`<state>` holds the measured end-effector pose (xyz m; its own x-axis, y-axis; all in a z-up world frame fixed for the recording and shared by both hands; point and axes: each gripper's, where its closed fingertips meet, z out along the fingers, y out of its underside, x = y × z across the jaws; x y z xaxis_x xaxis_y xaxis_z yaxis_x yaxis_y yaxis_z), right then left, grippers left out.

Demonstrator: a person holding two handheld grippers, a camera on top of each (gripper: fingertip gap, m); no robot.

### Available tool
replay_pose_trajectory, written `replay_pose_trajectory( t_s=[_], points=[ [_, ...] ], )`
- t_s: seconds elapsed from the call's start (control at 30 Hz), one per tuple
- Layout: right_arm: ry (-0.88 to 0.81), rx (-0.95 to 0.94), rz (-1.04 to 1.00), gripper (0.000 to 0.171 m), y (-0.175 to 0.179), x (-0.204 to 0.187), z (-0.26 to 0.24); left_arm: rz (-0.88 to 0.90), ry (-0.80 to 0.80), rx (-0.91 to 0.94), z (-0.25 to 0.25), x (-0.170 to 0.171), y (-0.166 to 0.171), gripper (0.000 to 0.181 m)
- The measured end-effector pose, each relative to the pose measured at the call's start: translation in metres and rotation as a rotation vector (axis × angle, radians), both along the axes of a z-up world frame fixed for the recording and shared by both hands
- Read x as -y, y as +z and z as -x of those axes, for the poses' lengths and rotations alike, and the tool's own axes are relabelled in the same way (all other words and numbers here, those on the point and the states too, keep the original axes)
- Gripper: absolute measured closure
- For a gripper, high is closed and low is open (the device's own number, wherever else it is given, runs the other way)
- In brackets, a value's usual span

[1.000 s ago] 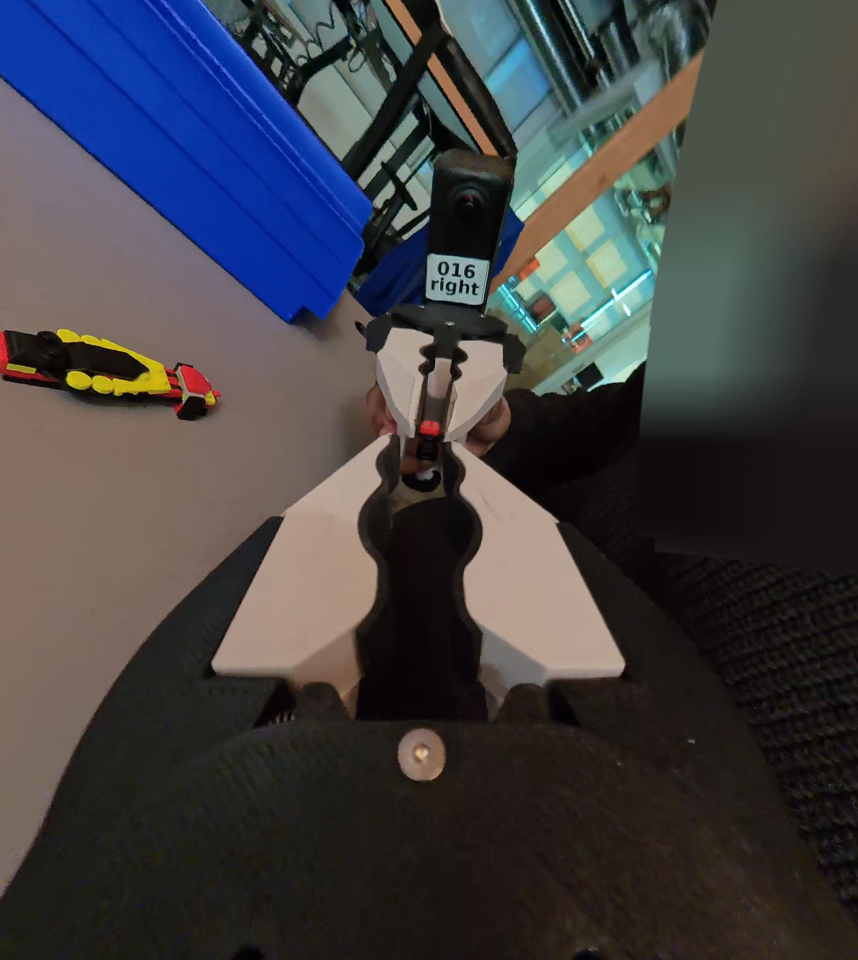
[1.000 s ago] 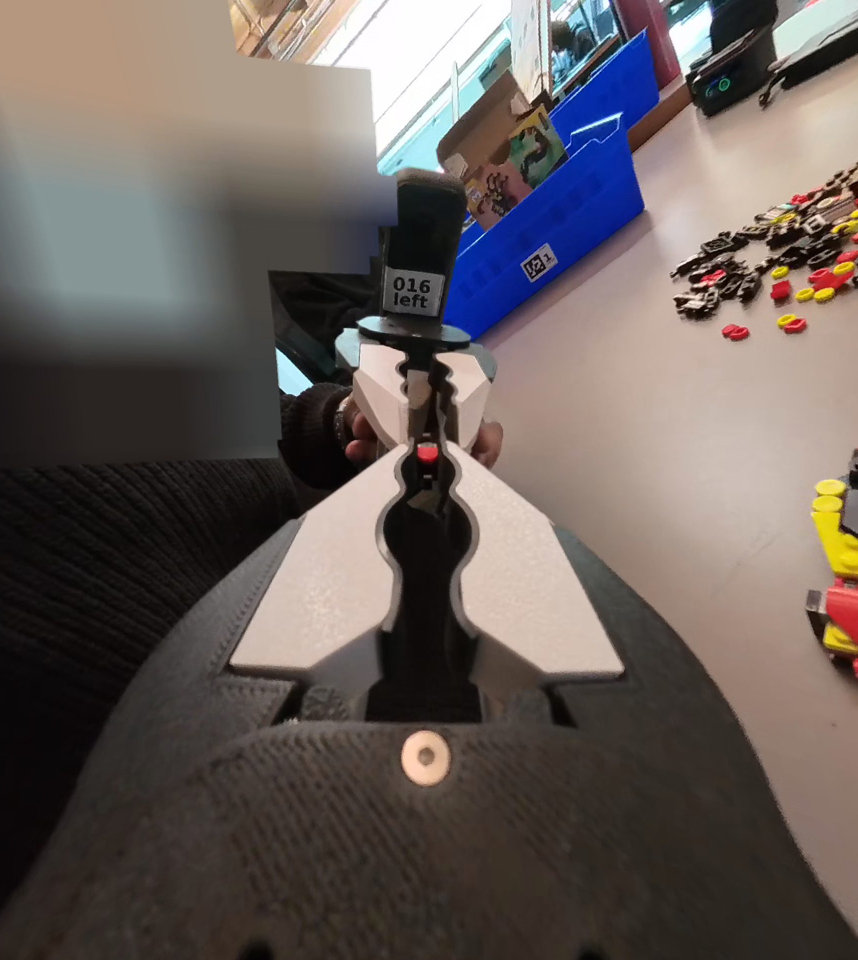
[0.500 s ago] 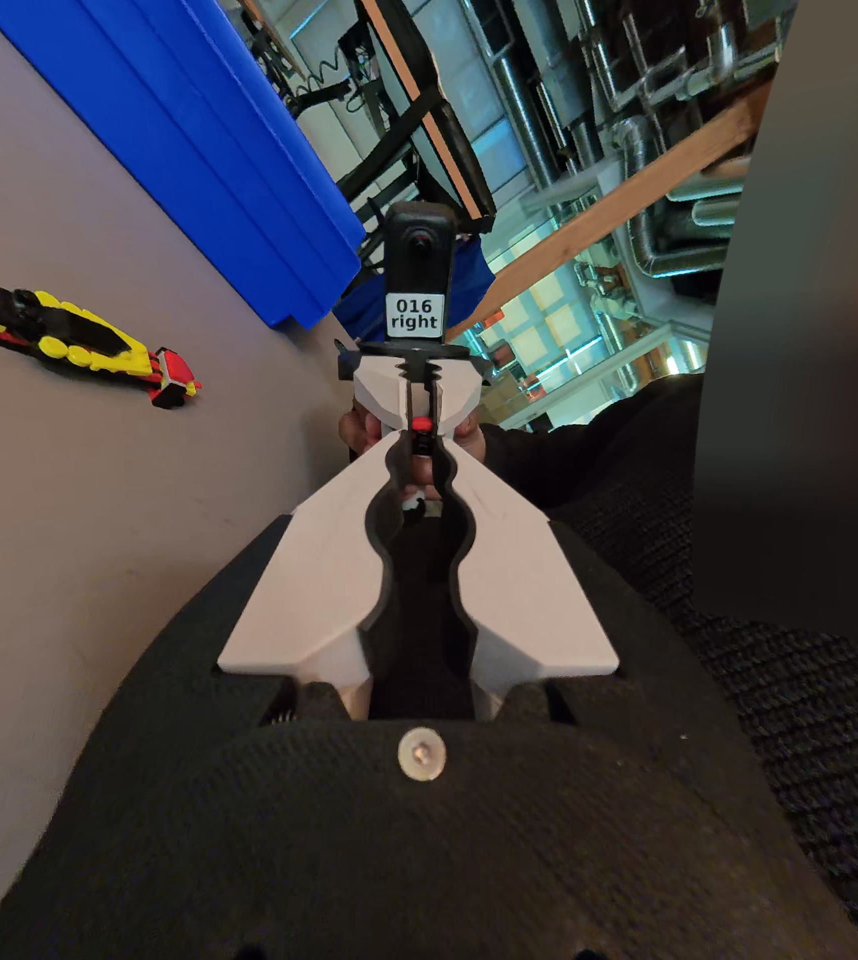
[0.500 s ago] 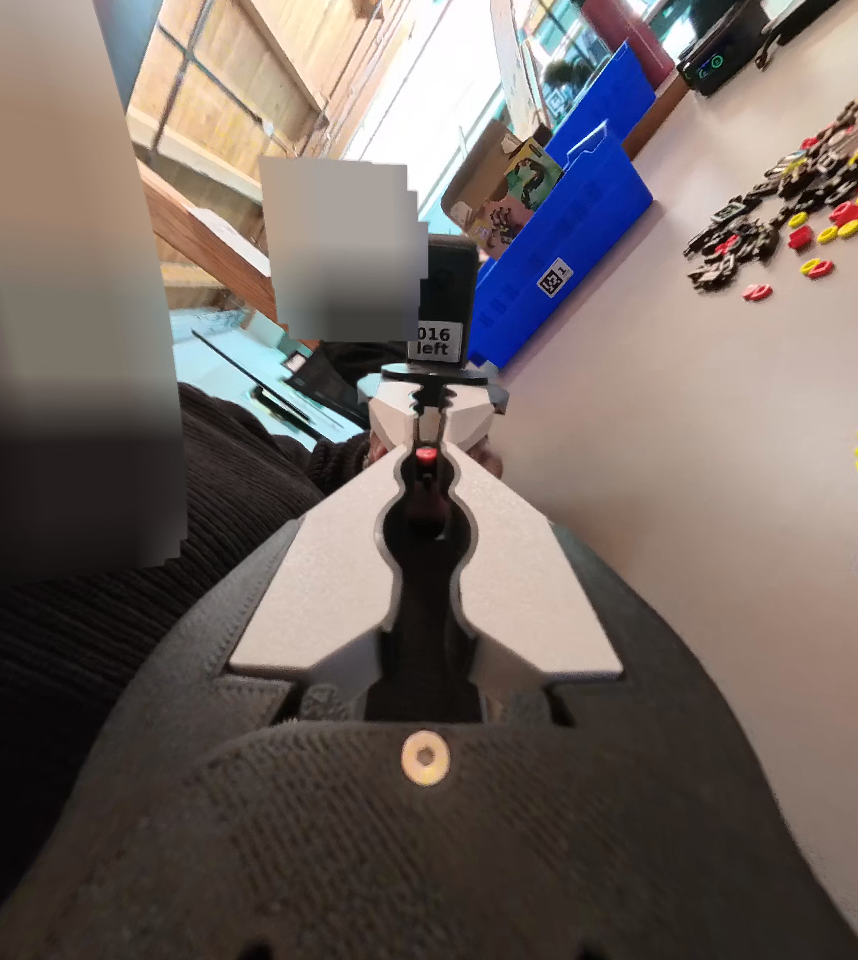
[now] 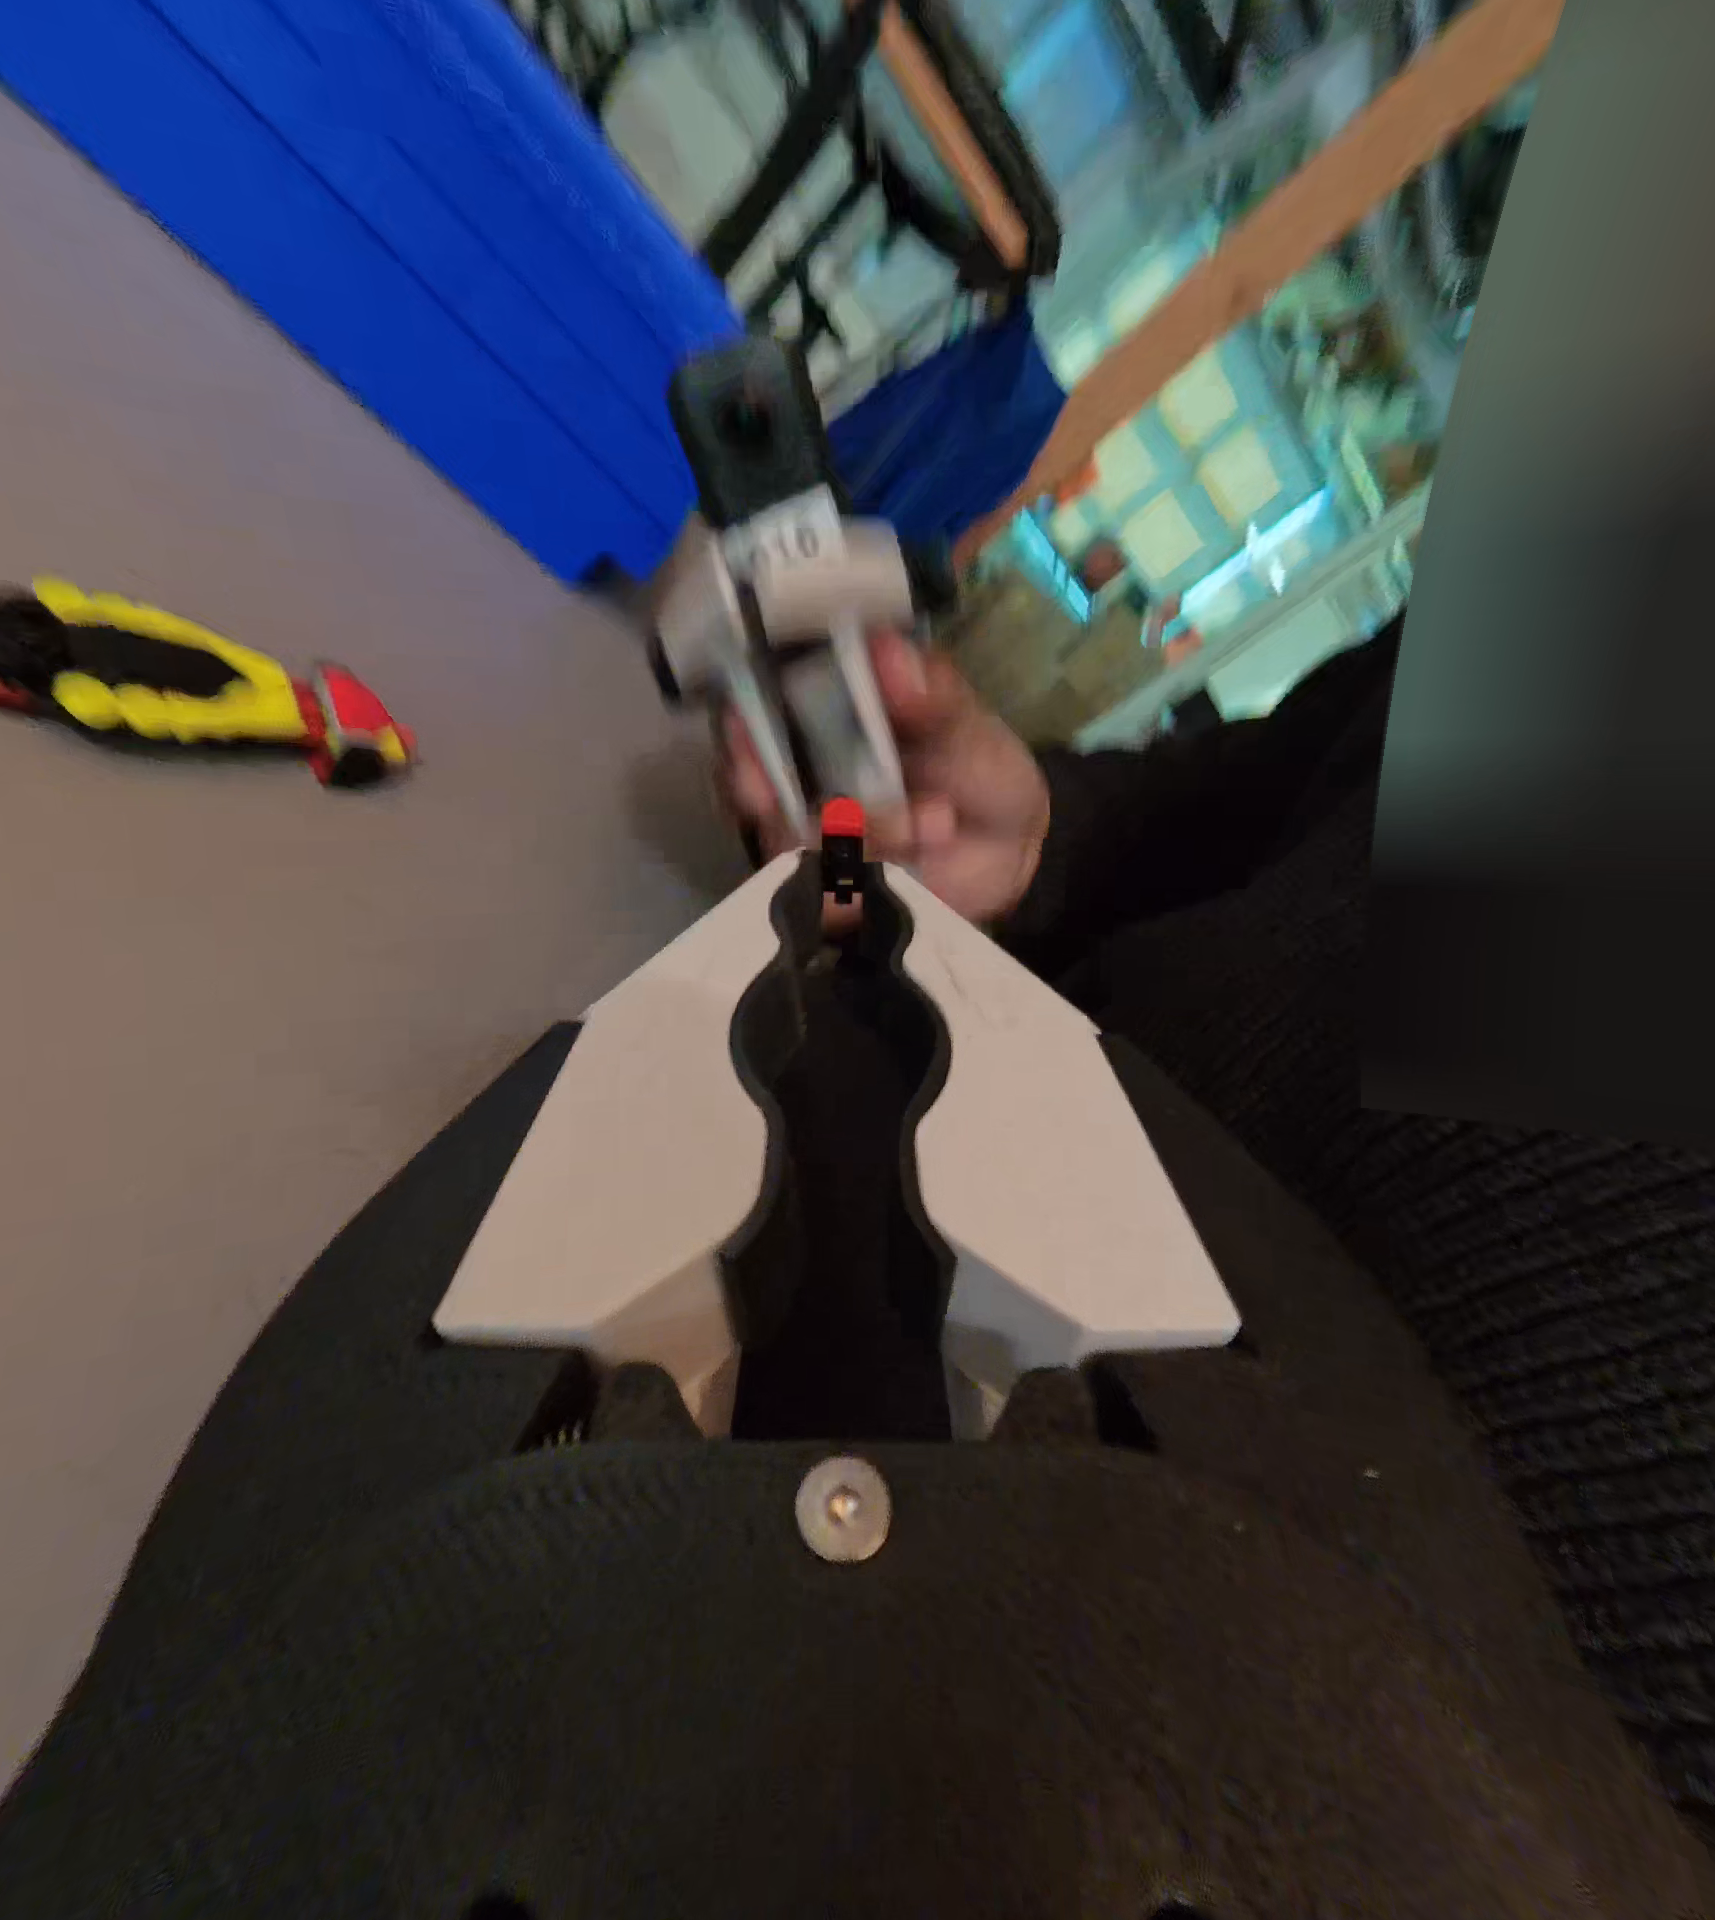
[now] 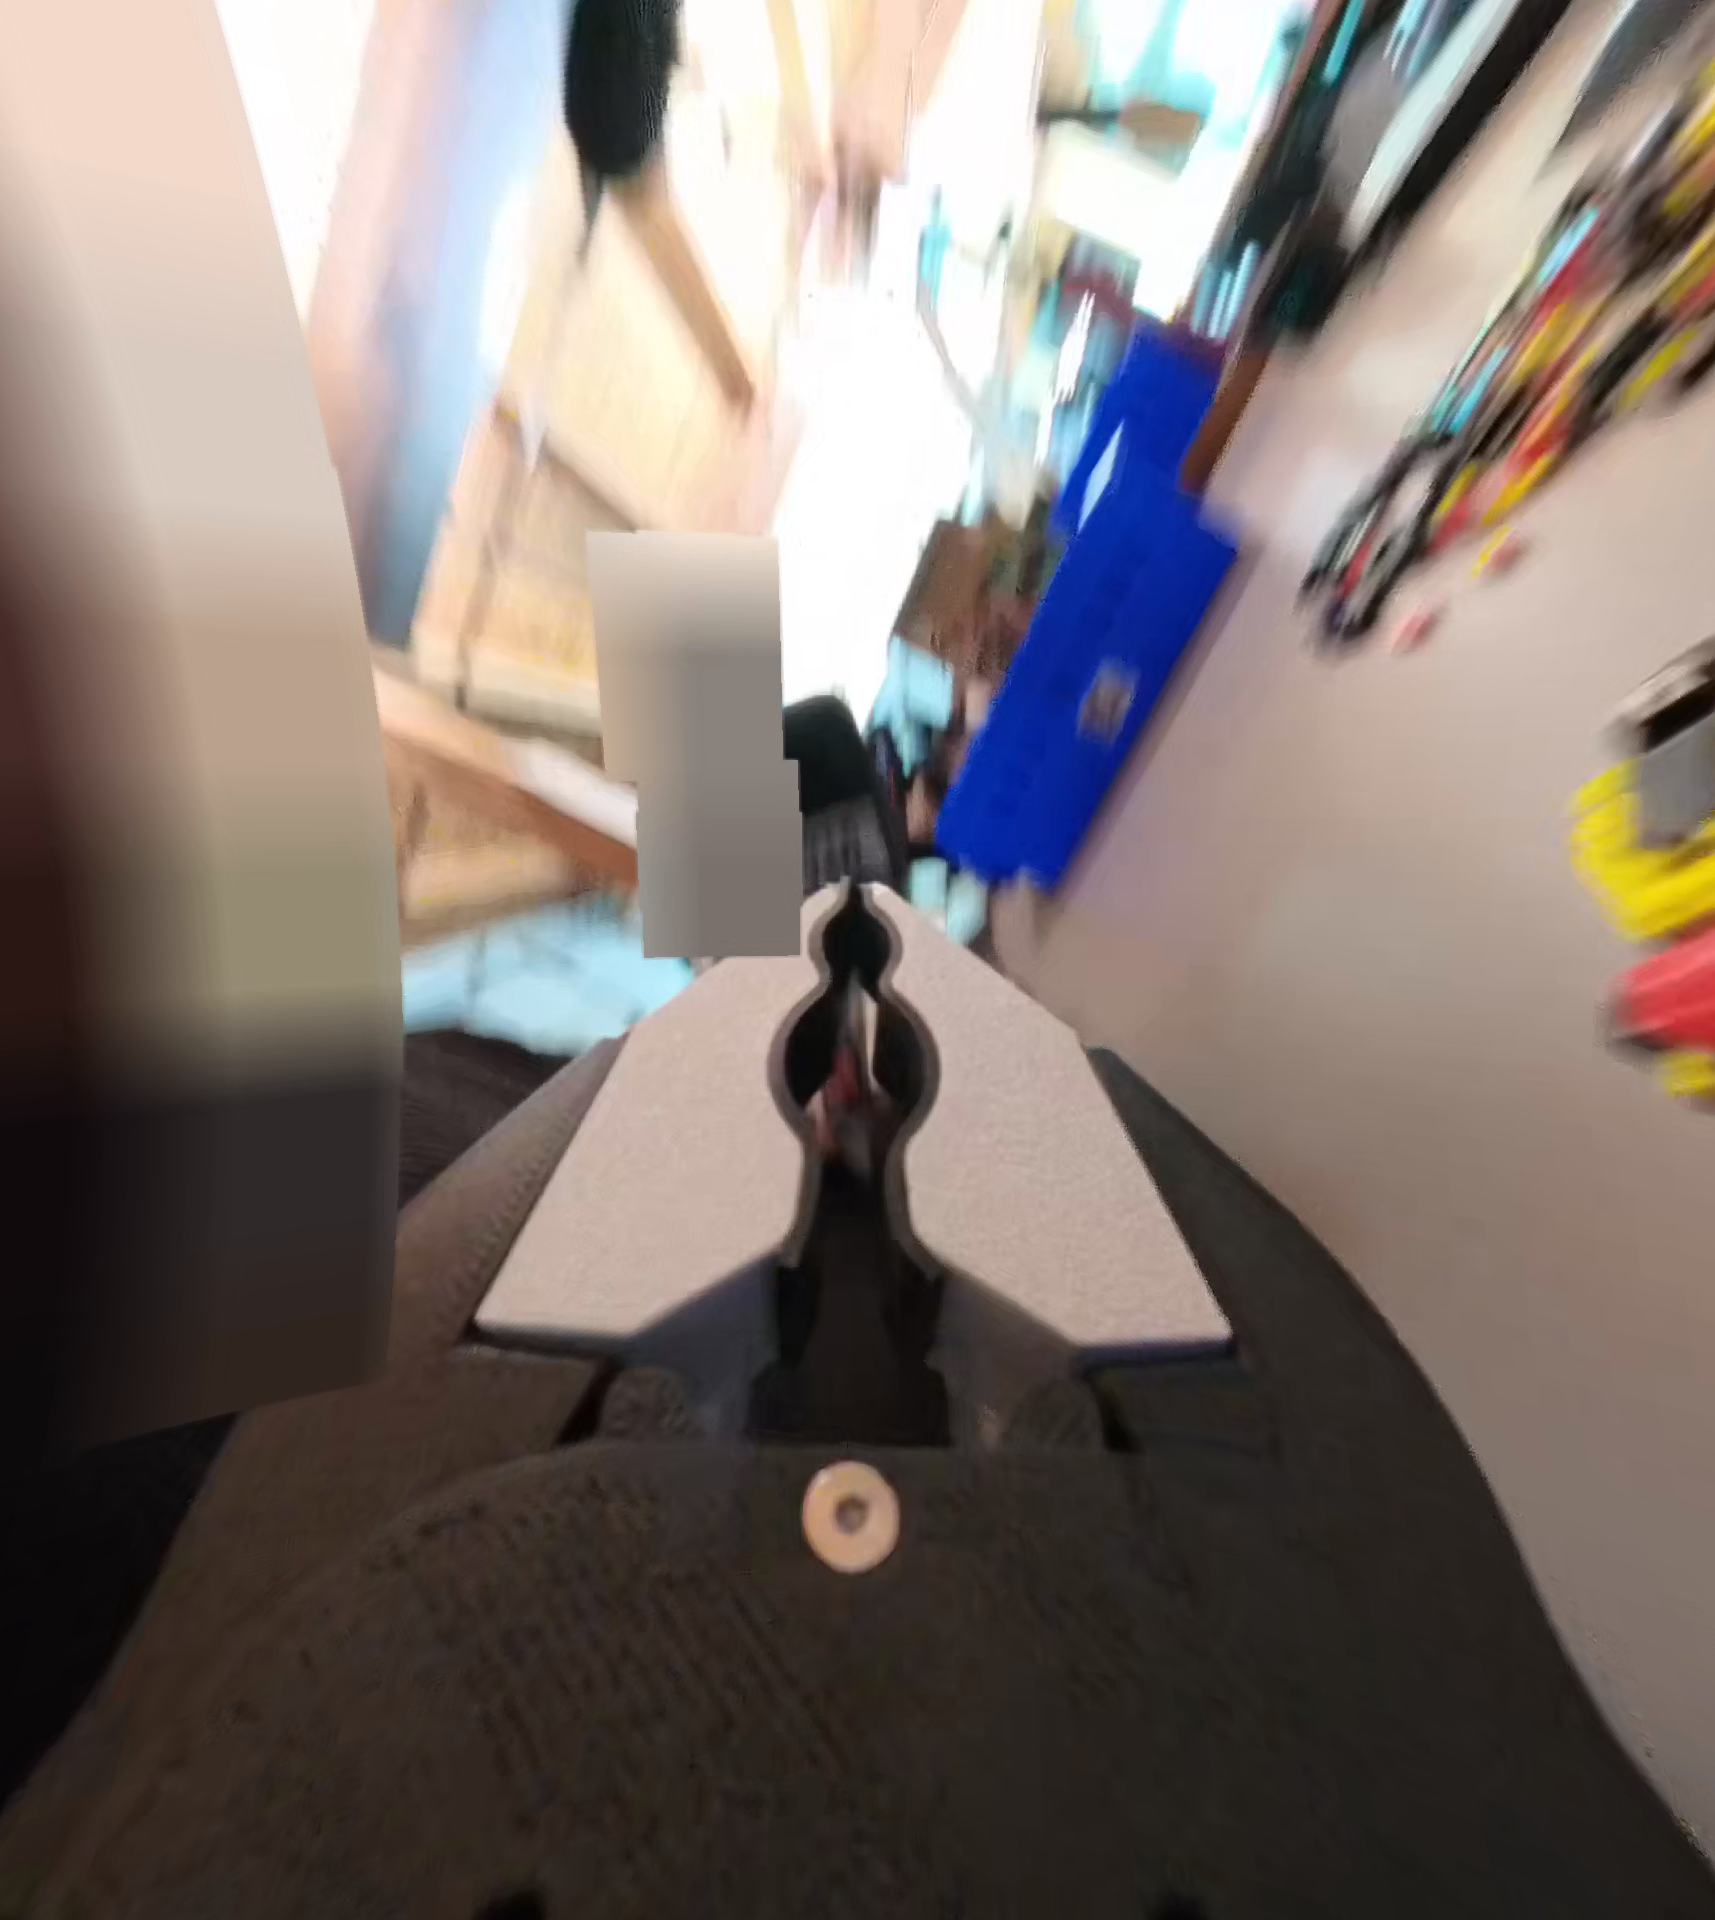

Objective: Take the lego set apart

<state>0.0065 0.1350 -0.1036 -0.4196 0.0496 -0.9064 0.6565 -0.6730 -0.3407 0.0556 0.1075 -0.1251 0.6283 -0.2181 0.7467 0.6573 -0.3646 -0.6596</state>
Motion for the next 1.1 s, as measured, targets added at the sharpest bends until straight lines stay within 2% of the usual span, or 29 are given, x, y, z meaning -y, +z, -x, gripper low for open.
replay_pose_trajectory(
  t_s=[0.03,0.1,0.17,0.23,0.3,0.37,0.4,0.43,0.5,0.63,0.67,0.8,0.87,1.1],
  points=[
    [-0.063,0.002,0.031,0.169,0.003,-0.023,0.008,0.016,-0.018,-0.015,-0.008,0.0,-0.005,0.172],
    [-0.096,-0.048,-0.17,0.171,-0.007,-0.027,0.006,-0.029,0.03,-0.001,-0.004,-0.001,0.008,0.173],
    [-0.003,-0.092,-0.201,0.171,0.001,0.005,-0.005,-0.003,0.062,-0.037,0.008,-0.001,0.001,0.173],
    [0.079,-0.149,-0.37,0.171,-0.005,0.031,-0.014,0.022,0.078,-0.027,0.015,0.0,-0.005,0.174],
    [0.089,-0.232,-0.581,0.171,-0.014,0.032,-0.014,0.038,0.082,-0.058,0.02,0.002,-0.009,0.174],
    [0.106,-0.324,-0.714,0.163,-0.018,0.029,-0.016,0.067,0.083,-0.114,0.022,0.004,-0.015,0.174],
    [0.122,-0.336,-0.768,0.151,-0.023,0.029,-0.017,0.075,0.071,-0.132,0.021,0.005,-0.017,0.174],
    [0.142,-0.359,-0.797,0.147,-0.027,0.031,-0.02,0.075,0.07,-0.144,0.021,0.005,-0.018,0.175],
    [0.159,-0.387,-0.811,0.142,-0.028,0.036,-0.024,0.061,0.062,-0.168,0.02,0.006,-0.016,0.175],
    [0.156,-0.474,-0.822,0.159,-0.018,0.037,-0.029,0.023,0.011,-0.264,0.01,0.009,-0.012,0.175],
    [0.169,-0.48,-0.829,0.158,-0.019,0.036,-0.03,0.01,0.0,-0.279,0.007,0.01,-0.01,0.175],
    [0.237,-0.541,-0.813,0.155,-0.016,0.043,-0.043,-0.017,-0.025,-0.288,0.001,0.012,-0.006,0.175],
    [0.237,-0.56,-0.836,0.165,-0.016,0.042,-0.044,-0.026,-0.05,-0.293,-0.004,0.013,-0.005,0.175],
    [0.308,-0.599,-0.881,0.164,-0.022,0.049,-0.054,-0.04,-0.092,-0.299,-0.012,0.015,-0.004,0.175]
  ],
)
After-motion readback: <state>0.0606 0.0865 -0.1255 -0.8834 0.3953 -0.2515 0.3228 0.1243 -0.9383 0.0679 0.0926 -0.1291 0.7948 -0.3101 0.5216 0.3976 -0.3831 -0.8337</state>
